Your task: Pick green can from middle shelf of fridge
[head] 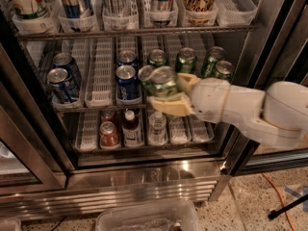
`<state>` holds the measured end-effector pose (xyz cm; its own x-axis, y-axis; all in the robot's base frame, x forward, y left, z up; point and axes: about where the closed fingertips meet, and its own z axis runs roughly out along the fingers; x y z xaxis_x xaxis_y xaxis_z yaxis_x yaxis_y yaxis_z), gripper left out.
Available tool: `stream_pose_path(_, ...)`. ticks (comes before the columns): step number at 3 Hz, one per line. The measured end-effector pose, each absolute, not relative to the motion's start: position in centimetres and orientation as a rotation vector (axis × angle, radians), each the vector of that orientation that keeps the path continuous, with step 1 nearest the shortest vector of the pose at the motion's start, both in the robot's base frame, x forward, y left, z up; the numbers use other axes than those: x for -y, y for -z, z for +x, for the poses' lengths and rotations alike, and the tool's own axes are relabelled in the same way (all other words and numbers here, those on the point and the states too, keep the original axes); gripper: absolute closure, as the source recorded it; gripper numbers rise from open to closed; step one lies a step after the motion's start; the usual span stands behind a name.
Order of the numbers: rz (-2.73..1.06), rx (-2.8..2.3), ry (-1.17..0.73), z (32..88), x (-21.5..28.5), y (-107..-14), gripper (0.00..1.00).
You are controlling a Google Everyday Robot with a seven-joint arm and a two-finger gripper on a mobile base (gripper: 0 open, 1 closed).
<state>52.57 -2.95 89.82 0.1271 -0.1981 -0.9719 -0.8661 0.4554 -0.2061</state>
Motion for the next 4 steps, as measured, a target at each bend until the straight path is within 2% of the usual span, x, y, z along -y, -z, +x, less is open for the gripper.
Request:
stream_pose_path(1,-1.014,-1.457,-0.732,52.1,7.5,-88.6,1.0)
stream_pose_path(2,-1.025,-1.508,-0.771,51.5,9.8,-87.6,1.0)
stream_pose_path(3,-1.026,-1.508,-0.772,51.5,9.7,-87.7,1.0)
stream_pose_path(4,-1.07,-1.474,-0.801,49.5,7.1,-88.4,1.0)
